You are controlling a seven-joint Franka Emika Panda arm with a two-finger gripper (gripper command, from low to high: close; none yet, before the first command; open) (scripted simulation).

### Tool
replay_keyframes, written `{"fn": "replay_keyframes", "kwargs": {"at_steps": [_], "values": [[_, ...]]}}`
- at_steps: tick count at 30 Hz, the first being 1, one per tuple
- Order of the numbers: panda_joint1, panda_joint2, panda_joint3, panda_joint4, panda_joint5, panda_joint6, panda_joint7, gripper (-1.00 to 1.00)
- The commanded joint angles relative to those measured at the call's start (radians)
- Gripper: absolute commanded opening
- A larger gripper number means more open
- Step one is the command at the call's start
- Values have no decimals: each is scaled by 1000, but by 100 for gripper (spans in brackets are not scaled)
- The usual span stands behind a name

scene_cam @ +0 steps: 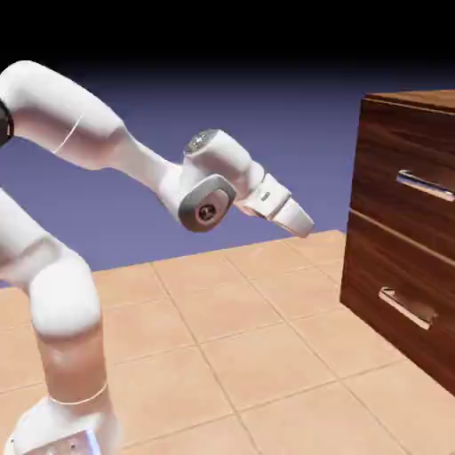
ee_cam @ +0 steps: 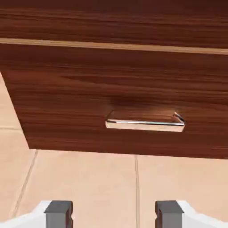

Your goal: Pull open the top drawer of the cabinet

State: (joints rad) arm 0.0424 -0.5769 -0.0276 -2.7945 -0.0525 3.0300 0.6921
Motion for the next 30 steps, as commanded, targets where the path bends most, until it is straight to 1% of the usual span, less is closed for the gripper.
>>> {"fn": "replay_keyframes", "kwargs": {"at_steps": [1, 30], "values": [[25, -6, -23, 13, -44, -6, -41, 0], [755, -170, -686, 386, -1305, -174, -1217, 0]]}}
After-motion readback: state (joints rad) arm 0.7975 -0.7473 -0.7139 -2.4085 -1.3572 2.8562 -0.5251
